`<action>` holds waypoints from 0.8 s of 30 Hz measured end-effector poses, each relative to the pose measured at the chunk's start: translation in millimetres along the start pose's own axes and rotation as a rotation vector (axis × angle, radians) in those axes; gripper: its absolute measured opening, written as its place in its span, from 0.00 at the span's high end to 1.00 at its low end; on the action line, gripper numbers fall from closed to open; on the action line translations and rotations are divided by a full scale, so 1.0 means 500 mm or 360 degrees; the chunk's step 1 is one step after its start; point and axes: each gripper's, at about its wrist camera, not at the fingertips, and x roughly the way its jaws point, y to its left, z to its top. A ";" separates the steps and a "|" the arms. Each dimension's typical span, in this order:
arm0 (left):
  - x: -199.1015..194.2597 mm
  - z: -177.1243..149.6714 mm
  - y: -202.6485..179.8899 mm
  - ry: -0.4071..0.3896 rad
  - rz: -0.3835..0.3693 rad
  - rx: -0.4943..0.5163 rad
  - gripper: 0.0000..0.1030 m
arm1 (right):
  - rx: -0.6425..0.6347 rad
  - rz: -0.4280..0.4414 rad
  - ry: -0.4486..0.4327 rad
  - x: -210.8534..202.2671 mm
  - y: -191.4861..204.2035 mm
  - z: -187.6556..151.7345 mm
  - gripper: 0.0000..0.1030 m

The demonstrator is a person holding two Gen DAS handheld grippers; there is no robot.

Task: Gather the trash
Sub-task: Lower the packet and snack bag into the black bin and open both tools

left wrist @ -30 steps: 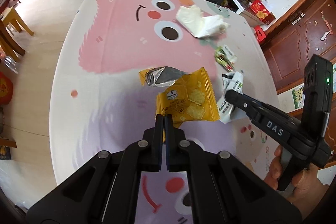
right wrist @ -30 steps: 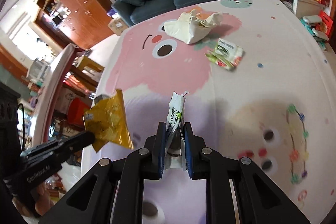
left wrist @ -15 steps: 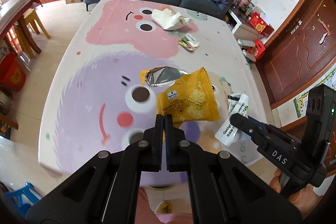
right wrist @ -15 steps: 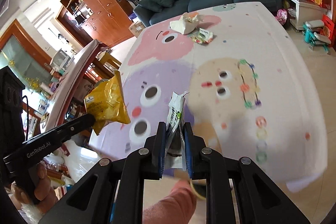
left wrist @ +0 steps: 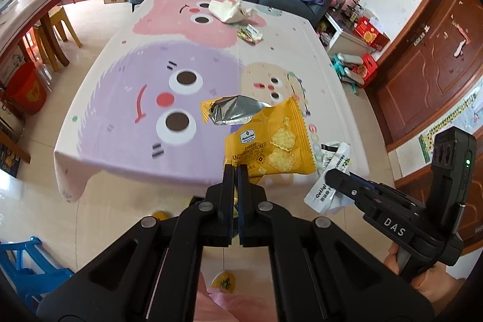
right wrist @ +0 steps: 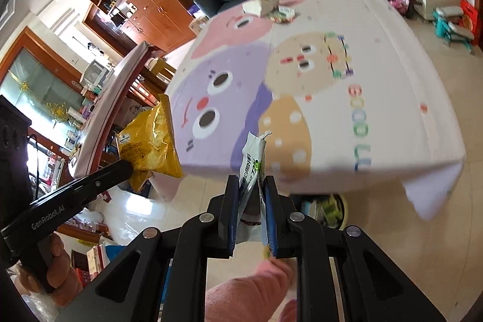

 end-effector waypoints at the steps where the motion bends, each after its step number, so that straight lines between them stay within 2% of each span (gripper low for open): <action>1: -0.003 -0.010 -0.003 0.0009 0.0003 0.0010 1.00 | 0.0017 -0.0002 0.0017 0.004 -0.003 -0.013 0.85; 7: 0.013 -0.073 -0.001 0.0115 0.0015 0.0061 1.00 | 0.0112 -0.0065 0.0128 0.083 -0.035 -0.103 0.85; 12: 0.087 -0.139 0.018 0.0265 0.0024 0.0101 1.00 | 0.0175 -0.0165 0.0277 0.203 -0.087 -0.193 0.85; 19: 0.254 -0.254 0.050 0.0429 0.0040 0.0215 1.00 | 0.0369 -0.0251 0.0375 0.392 -0.210 -0.322 0.84; 24: 0.430 -0.338 0.092 0.0558 0.0050 0.0242 1.00 | 0.0437 -0.0276 0.0376 0.520 -0.300 -0.378 0.84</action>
